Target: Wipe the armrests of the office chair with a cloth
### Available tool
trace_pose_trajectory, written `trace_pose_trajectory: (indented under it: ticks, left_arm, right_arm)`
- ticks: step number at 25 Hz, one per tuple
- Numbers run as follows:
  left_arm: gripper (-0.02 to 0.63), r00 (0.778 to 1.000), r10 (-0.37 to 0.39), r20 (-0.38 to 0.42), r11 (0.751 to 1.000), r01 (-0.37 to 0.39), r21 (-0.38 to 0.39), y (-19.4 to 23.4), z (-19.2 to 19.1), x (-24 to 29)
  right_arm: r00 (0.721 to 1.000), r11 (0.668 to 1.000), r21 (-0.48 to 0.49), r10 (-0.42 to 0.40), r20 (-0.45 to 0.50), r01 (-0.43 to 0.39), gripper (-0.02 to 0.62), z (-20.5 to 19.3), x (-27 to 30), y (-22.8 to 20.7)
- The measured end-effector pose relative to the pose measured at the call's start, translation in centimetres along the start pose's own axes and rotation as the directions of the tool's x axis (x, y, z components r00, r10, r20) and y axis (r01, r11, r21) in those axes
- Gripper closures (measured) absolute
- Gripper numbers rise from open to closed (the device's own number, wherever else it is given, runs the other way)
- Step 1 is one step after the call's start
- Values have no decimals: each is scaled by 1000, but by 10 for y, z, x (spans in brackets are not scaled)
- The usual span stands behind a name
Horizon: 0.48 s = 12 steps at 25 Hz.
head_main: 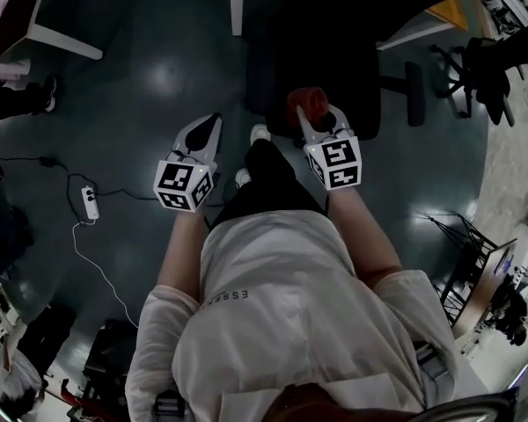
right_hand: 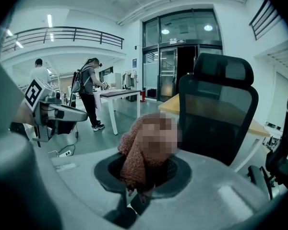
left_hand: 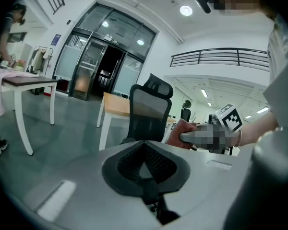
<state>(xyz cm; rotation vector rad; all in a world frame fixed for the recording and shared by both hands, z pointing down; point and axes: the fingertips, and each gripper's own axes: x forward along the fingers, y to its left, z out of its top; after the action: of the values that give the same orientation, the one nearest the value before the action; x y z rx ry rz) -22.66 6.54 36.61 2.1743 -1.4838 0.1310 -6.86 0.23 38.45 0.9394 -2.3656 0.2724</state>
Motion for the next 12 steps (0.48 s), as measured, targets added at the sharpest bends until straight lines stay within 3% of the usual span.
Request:
trace_pose_trajectory:
  ticks: [7, 12]
  left_arm:
    - [589, 998, -11, -66, 1000, 10, -18, 34, 6, 65]
    - [589, 996, 21, -91, 998, -26, -57, 70, 12, 106]
  right_arm:
    - [995, 1000, 0, 10, -94, -10, 545, -1, 82, -50]
    - [985, 998, -44, 44, -167, -52, 545, -1, 141, -70]
